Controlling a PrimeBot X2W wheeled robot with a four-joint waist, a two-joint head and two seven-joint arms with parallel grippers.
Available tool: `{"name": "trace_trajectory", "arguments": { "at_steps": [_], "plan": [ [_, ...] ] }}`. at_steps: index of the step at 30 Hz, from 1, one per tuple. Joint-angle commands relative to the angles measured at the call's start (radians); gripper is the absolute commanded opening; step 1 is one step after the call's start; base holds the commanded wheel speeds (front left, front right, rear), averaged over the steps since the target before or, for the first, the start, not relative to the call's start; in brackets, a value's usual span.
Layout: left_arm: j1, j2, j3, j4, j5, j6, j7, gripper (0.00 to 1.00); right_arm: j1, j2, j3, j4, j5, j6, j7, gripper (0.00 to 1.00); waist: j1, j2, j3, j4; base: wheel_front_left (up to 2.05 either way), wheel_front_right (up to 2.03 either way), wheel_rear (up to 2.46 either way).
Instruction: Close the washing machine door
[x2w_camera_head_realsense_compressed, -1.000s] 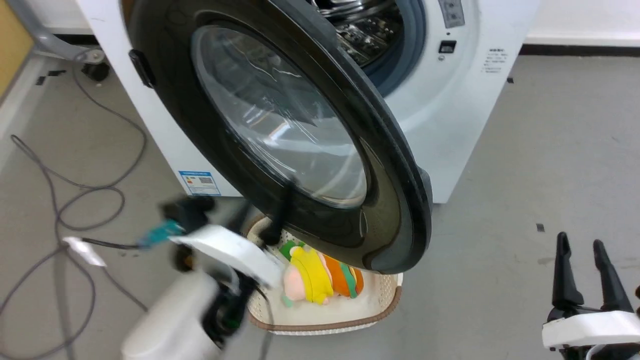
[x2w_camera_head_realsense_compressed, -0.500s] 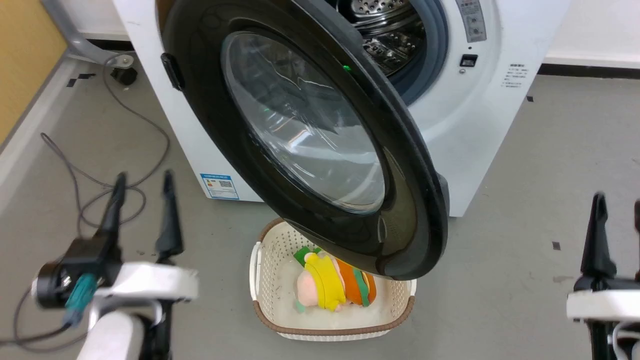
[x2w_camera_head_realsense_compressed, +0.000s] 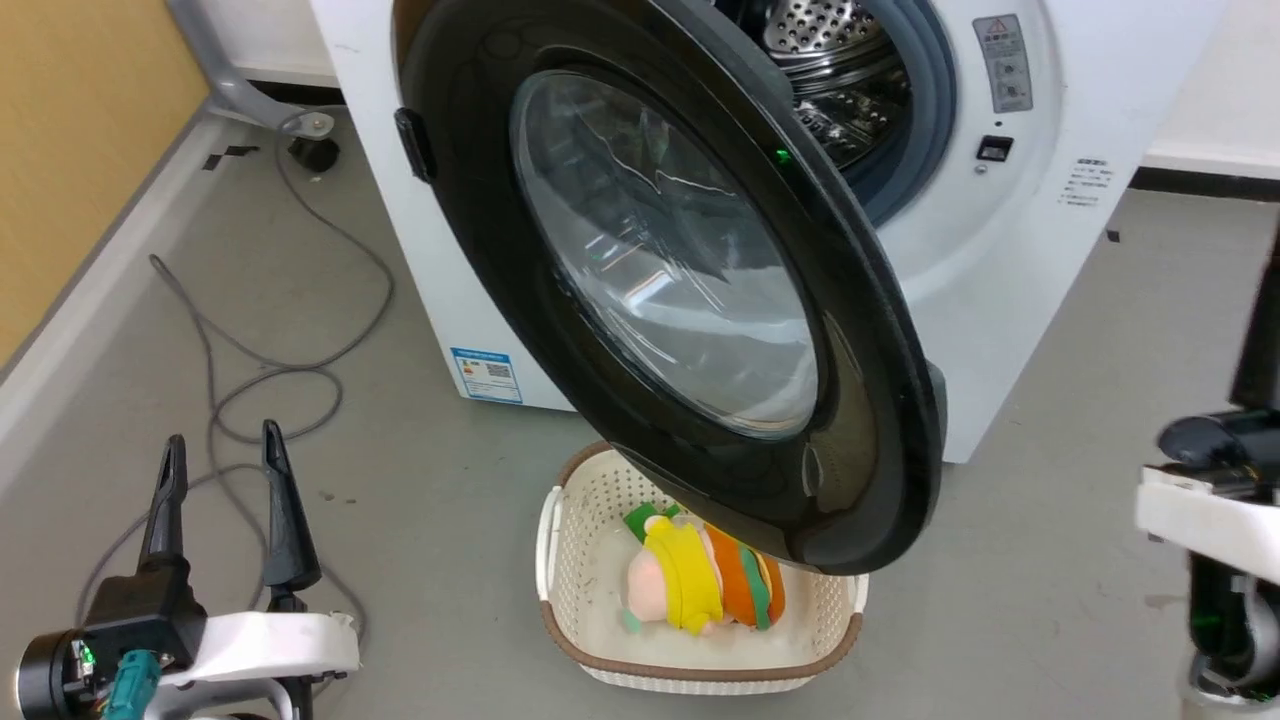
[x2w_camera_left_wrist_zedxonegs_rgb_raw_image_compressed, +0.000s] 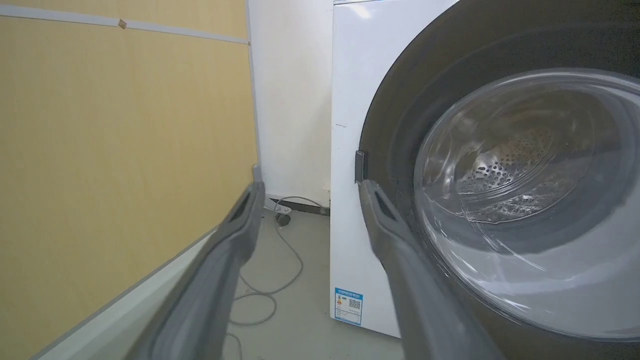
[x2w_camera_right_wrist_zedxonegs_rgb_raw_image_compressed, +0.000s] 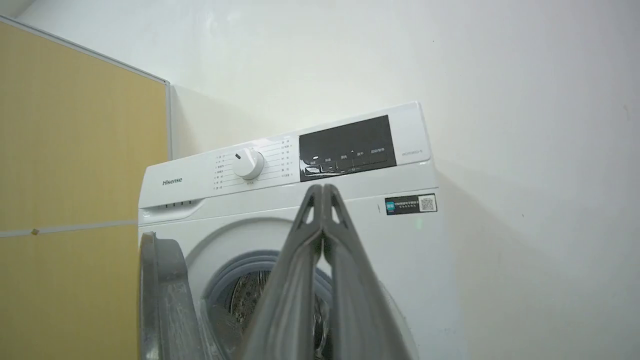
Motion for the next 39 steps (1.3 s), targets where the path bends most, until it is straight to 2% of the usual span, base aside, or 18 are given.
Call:
{"name": "trace_trajectory", "arguments": {
  "at_steps": [1, 5, 7, 8, 10, 12, 15, 21, 28, 39],
  "plan": [
    [0.015, -0.007, 0.008, -0.002, 0.013, -0.007, -0.005, 1.0, -0.019, 0.0, 0.032, -0.026, 0.003, 0.001, -0.004, 0.0, 0.0, 0.0, -0.001, 0.007, 0.0, 0.0, 0.0],
    [0.025, -0.023, 0.016, -0.002, 0.032, -0.015, -0.005, 1.0, -0.029, -0.004, 0.135, -0.072, -0.012, 0.001, -0.004, 0.0, 0.0, 0.0, -0.002, 0.014, 0.0, 0.0, 0.0],
    [0.032, -0.034, 0.018, -0.001, 0.042, -0.023, -0.005, 1.0, -0.03, -0.033, 0.22, -0.093, -0.019, 0.001, -0.004, 0.0, 0.0, 0.0, -0.004, 0.017, 0.0, 0.0, 0.0],
    [0.037, -0.045, 0.019, -0.001, 0.049, -0.032, -0.005, 1.0, -0.027, -0.067, 0.295, -0.104, -0.023, 0.001, -0.004, 0.0, 0.0, 0.0, -0.005, 0.02, 0.0, 0.0, 0.0],
    [0.039, -0.052, 0.022, 0.003, 0.053, -0.042, -0.005, 1.0, -0.024, -0.107, 0.367, -0.099, -0.03, 0.001, -0.004, 0.0, 0.0, 0.0, -0.006, 0.022, 0.0, 0.0, 0.0],
    [0.039, -0.062, 0.028, 0.01, 0.057, -0.054, -0.005, 1.0, -0.017, -0.16, 0.457, -0.073, -0.055, 0.001, -0.004, 0.0, 0.0, 0.0, -0.007, 0.023, 0.0, 0.0, 0.0],
    [0.04, -0.074, 0.029, 0.014, 0.057, -0.07, -0.005, 1.0, -0.003, -0.207, 0.534, -0.028, -0.081, 0.001, -0.004, 0.0, 0.0, 0.0, -0.008, 0.022, 0.0, 0.0, 0.0],
    [0.034, -0.087, 0.038, 0.025, 0.057, -0.092, -0.005, 1.0, 0.028, -0.263, 0.628, 0.073, -0.114, 0.001, -0.004, 0.0, 0.0, 0.0, 0.001, 0.019, 0.0, 0.0, 0.0],
    [0.022, -0.102, 0.042, 0.019, 0.073, -0.109, -0.005, 1.0, 0.06, -0.29, 0.637, 0.208, -0.131, 0.001, -0.004, 0.0, 0.0, 0.0, 0.03, 0.006, 0.0, 0.0, 0.0],
    [-0.021, -0.121, 0.024, 0.01, 0.093, -0.122, -0.005, 1.0, 0.02, -0.258, 0.487, 0.37, -0.13, 0.001, -0.004, 0.0, 0.0, 0.0, 0.112, -0.011, 0.0, 0.0, 0.0]
  ]
}}
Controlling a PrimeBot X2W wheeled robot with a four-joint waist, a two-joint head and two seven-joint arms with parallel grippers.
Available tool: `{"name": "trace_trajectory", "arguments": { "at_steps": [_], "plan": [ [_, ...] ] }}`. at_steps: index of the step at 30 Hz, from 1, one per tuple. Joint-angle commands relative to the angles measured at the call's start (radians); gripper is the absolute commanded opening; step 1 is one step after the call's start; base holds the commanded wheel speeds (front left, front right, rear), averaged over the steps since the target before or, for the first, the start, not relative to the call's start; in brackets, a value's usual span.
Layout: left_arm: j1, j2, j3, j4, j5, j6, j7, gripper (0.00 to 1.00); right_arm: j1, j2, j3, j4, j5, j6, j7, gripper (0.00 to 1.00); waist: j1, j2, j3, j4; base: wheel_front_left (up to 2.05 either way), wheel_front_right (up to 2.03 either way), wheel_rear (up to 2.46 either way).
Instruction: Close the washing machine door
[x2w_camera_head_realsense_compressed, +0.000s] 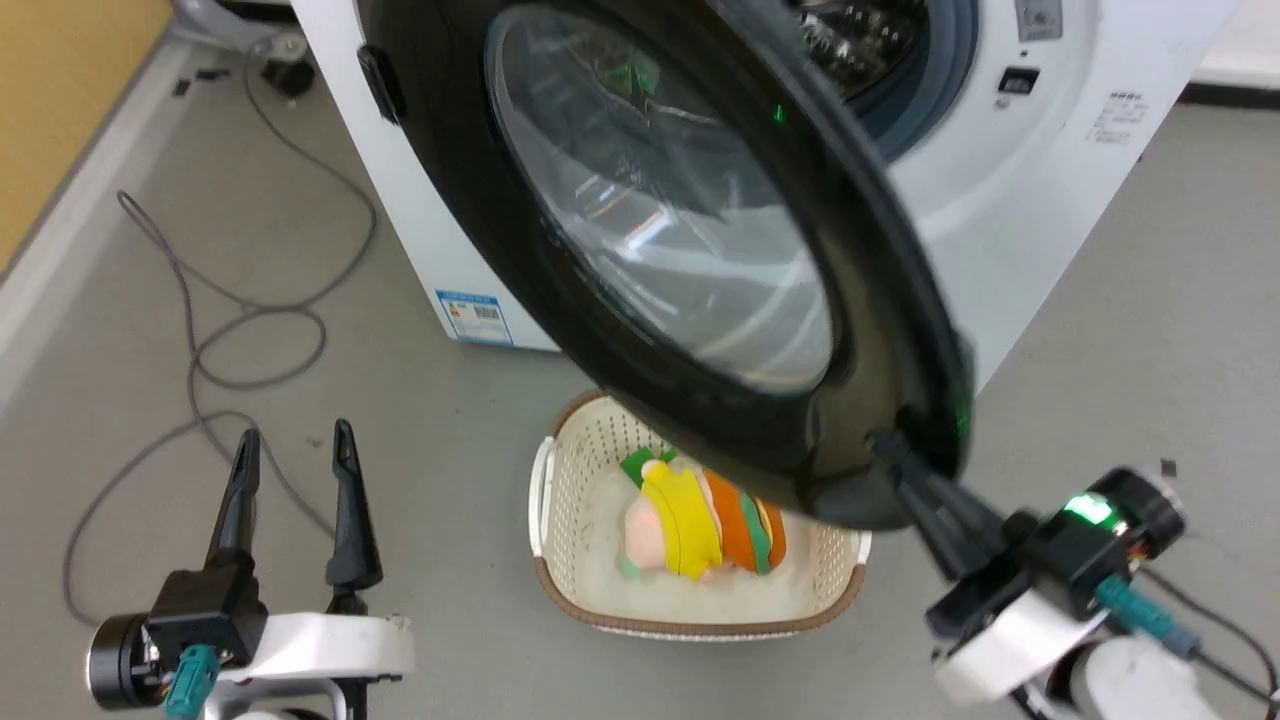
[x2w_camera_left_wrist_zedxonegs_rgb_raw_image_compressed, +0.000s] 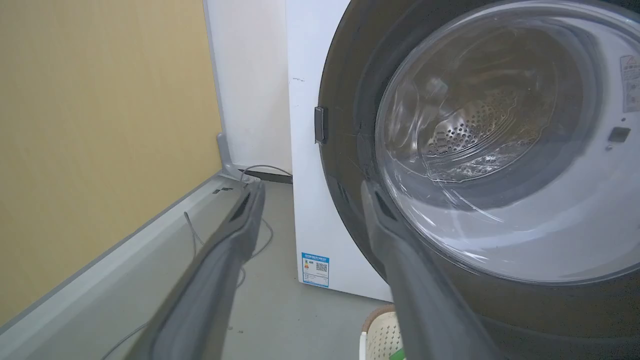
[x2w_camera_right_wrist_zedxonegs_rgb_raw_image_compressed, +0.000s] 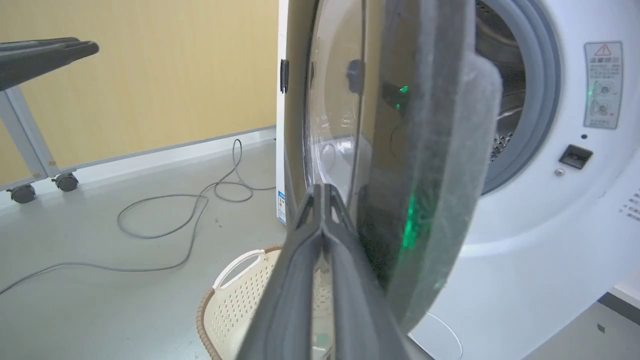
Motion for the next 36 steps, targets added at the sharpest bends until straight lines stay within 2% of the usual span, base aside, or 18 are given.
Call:
{"name": "trace_trajectory", "arguments": {
  "at_steps": [1, 11, 16, 28, 36],
  "plan": [
    [-0.02, -0.001, -0.001, -0.003, 0.005, -0.007, -0.005, 1.0, -0.024, 0.007, -0.021, 0.009, -0.005, -0.002, -0.004, 0.0, -0.0001, -0.0001, 0.018, -0.002, 0.0, 0.0, 0.0],
    [-0.079, -0.007, -0.026, -0.004, 0.003, -0.014, -0.005, 1.0, -0.157, 0.059, -0.211, 0.145, -0.024, -0.002, -0.004, 0.0, -0.0001, -0.0001, 0.103, 0.008, 0.0, 0.0, 0.0],
    [-0.108, -0.009, -0.037, -0.003, -0.007, -0.015, -0.005, 1.0, -0.264, 0.073, -0.263, 0.225, -0.04, -0.002, -0.004, 0.0, -0.0001, -0.0001, 0.151, 0.018, 0.0, 0.0, 0.0],
    [-0.167, -0.009, -0.078, -0.005, -0.039, 0.0, -0.005, 1.0, -0.541, 0.046, -0.374, 0.442, -0.064, -0.002, -0.004, 0.0, -0.0001, -0.0001, 0.245, 0.051, 0.0, 0.0, 0.0],
    [-0.179, -0.009, -0.092, -0.004, -0.054, 0.011, -0.005, 1.0, -0.63, 0.04, -0.423, 0.545, -0.068, -0.002, -0.004, 0.0, -0.0001, -0.0001, 0.265, 0.065, 0.0, 0.0, 0.0]
  ]
}}
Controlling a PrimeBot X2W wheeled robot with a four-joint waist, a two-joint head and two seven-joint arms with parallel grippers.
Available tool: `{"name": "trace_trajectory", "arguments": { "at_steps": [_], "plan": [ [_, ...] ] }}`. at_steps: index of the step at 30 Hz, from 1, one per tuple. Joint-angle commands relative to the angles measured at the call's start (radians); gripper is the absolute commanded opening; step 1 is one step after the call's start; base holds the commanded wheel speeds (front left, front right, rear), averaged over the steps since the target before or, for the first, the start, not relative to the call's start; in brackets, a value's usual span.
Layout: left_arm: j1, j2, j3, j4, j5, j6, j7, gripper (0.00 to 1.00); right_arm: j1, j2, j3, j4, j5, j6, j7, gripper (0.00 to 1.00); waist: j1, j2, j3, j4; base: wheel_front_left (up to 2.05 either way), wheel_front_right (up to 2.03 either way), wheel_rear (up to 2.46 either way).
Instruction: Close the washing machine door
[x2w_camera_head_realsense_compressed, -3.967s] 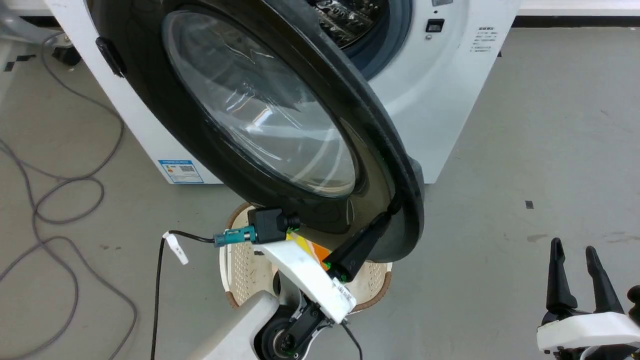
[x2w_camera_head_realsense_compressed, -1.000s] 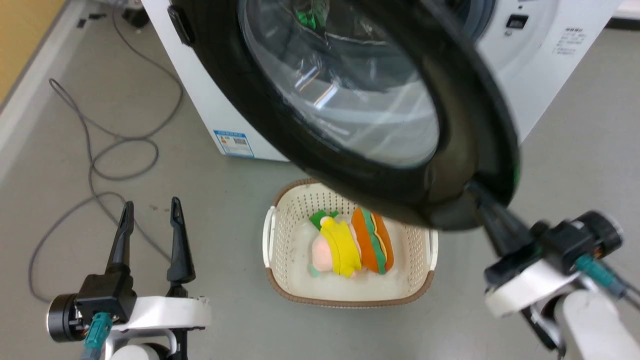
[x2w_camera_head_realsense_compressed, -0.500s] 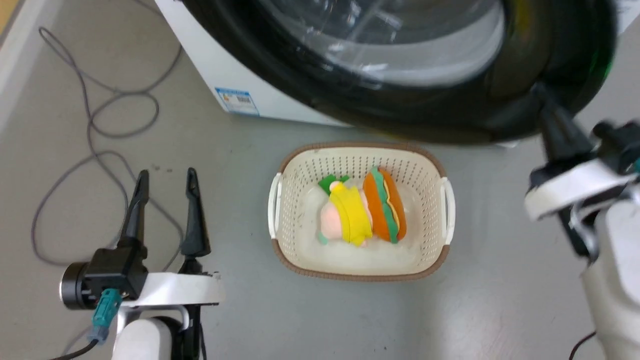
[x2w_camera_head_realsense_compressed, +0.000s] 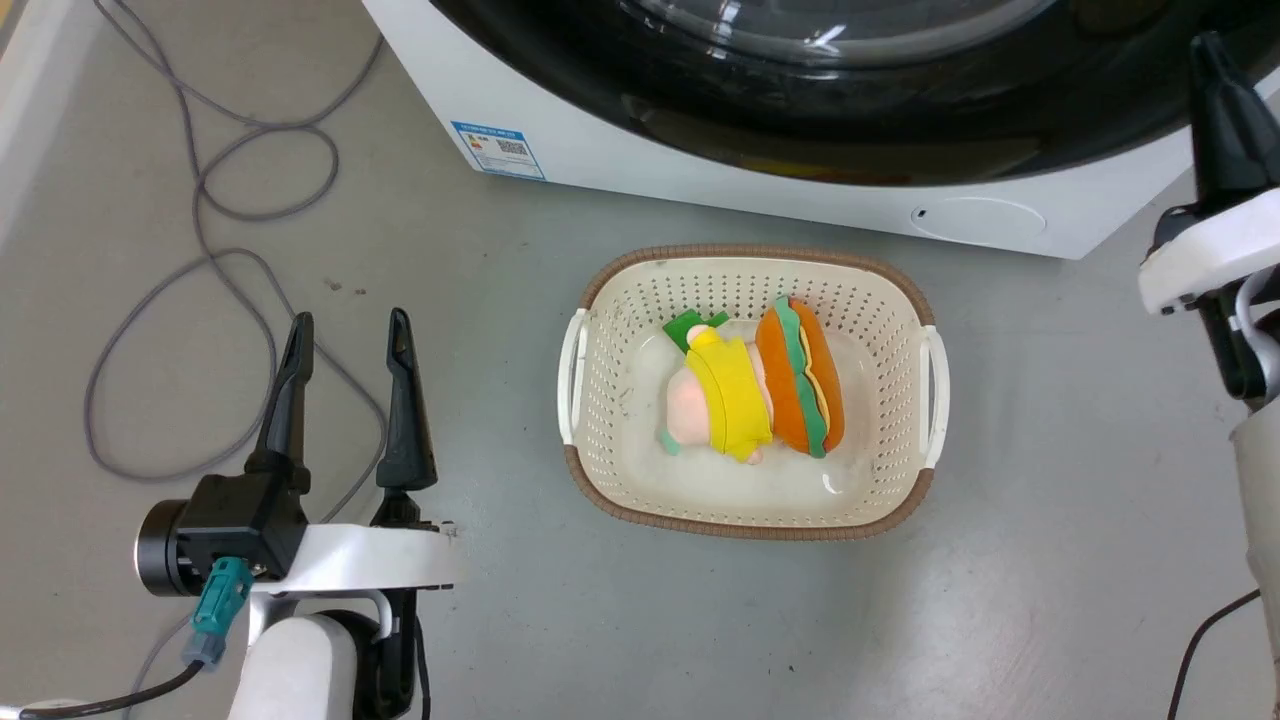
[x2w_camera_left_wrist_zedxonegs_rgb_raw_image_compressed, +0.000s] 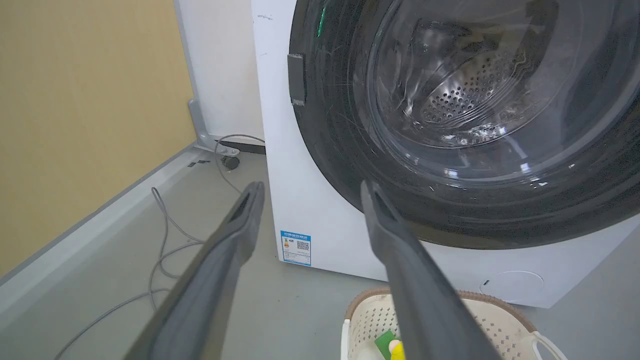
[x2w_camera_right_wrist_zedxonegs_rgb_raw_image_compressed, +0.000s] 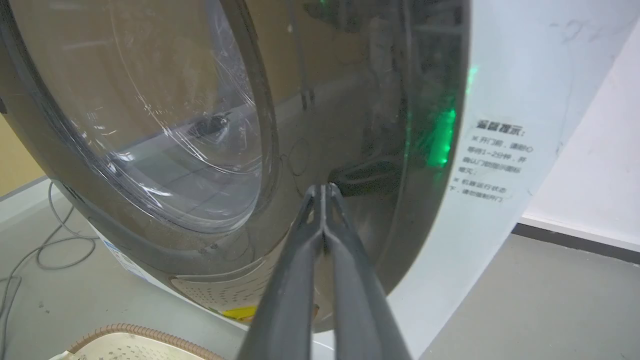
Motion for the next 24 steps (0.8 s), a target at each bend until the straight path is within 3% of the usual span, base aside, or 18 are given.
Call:
{"name": "trace_trajectory", "arguments": {
  "at_steps": [1, 12, 24],
  "plan": [
    [-0.018, 0.0, 0.001, -0.003, -0.006, 0.007, -0.005, 1.0, -0.024, -0.001, -0.015, 0.012, -0.011, -0.002, -0.004, 0.0, -0.0001, -0.0001, 0.003, 0.0, 0.0, 0.0, 0.0],
    [-0.011, 0.0, 0.015, 0.007, 0.006, 0.011, -0.005, 1.0, -0.018, 0.041, -0.065, 0.019, -0.078, -0.002, -0.004, 0.0, -0.0001, -0.0001, -0.029, -0.021, 0.0, 0.0, 0.0],
    [0.059, 0.0, 0.058, 0.046, 0.044, -0.009, -0.005, 1.0, 0.245, 0.106, -0.09, -0.354, -0.105, -0.002, -0.004, 0.0, -0.0001, -0.0001, -0.191, -0.136, 0.0, 0.0, 0.0]
  ]
}}
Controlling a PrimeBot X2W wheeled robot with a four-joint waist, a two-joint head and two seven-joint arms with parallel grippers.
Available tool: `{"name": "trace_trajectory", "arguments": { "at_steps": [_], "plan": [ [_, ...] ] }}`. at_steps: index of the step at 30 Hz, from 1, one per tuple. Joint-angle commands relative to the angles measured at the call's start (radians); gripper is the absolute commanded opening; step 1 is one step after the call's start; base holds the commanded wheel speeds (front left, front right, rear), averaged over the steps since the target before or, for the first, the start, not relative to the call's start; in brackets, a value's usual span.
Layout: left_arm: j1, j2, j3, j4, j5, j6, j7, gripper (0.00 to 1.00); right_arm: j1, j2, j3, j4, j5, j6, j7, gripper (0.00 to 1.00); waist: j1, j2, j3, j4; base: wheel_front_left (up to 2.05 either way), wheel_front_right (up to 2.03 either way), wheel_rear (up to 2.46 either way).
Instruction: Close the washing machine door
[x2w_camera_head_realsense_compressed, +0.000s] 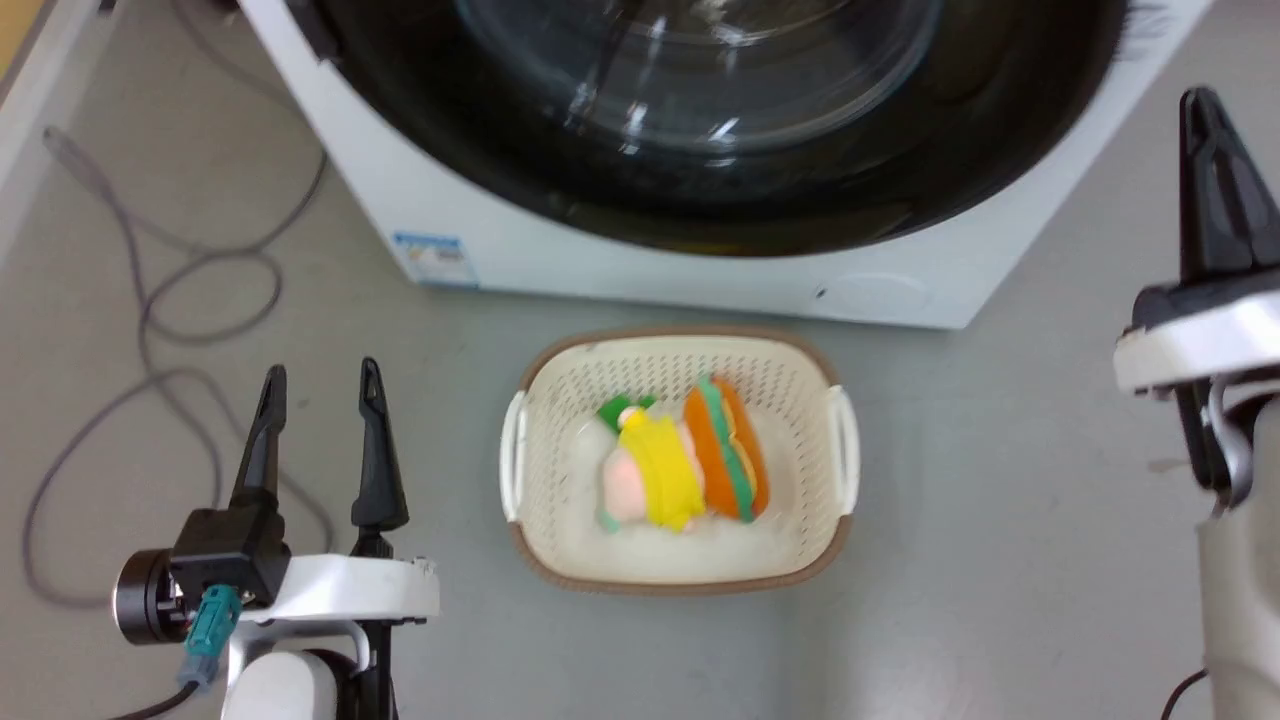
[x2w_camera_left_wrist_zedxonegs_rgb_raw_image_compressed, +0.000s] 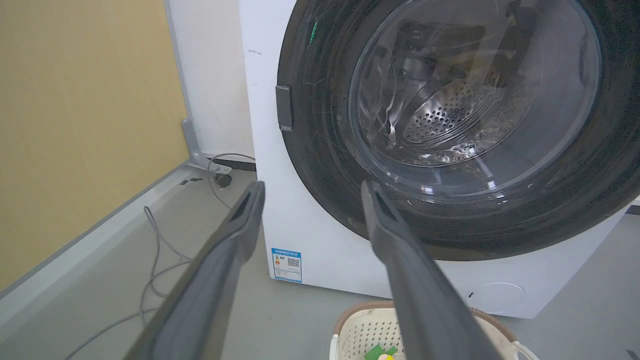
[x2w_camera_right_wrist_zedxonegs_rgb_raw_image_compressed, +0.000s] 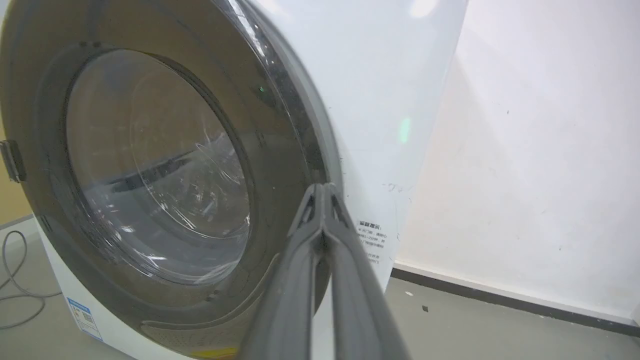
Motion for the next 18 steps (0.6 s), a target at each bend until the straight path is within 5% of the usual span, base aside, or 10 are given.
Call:
{"name": "trace_trajectory", "arguments": {
  "at_steps": [1, 7, 10, 11, 12, 13, 18],
  "plan": [
    [0.014, 0.0, 0.005, 0.004, 0.01, -0.007, -0.005, 1.0, 0.041, 0.016, -0.003, -0.038, -0.003, -0.001, -0.004, 0.0, 0.0, 0.0, -0.054, -0.048, 0.0, 0.0, 0.0],
    [0.051, 0.0, 0.014, 0.016, 0.022, -0.01, -0.005, 1.0, 0.166, 0.065, -0.006, -0.108, 0.021, -0.001, -0.004, 0.0, 0.0, 0.0, -0.124, -0.095, 0.0, 0.0, 0.0],
    [0.075, 0.0, 0.015, 0.021, 0.025, -0.008, -0.005, 1.0, 0.235, 0.082, 0.014, -0.116, 0.027, -0.001, -0.004, 0.37, 0.0, 0.0, -0.154, -0.111, 0.0, 0.0, 0.0],
    [0.082, 0.0, 0.016, 0.022, 0.027, -0.007, -0.005, 1.0, 0.257, 0.087, 0.021, -0.112, 0.034, -0.001, -0.004, 0.73, 0.0, 0.0, -0.163, -0.116, 0.0, 0.0, 0.0],
    [0.082, 0.0, 0.016, 0.022, 0.027, -0.007, -0.005, 1.0, 0.257, 0.087, 0.021, -0.112, 0.034, -0.001, -0.004, 0.73, 0.0, 0.0, -0.163, -0.116, 0.0, 0.0, 0.0],
    [0.089, 0.0, 0.017, 0.022, 0.03, -0.006, -0.005, 1.0, 0.275, 0.092, 0.027, -0.115, 0.041, -0.001, -0.004, 1.0, 0.0, 0.0, -0.169, -0.119, 0.0, 0.0, 0.0],
    [0.121, 0.0, 0.023, 0.024, 0.047, 0.004, -0.005, 1.0, 0.377, 0.111, 0.024, -0.133, 0.058, -0.001, -0.004, 1.0, 0.0, 0.0, -0.209, -0.133, 0.0, 0.0, 0.0]
  ]
}}
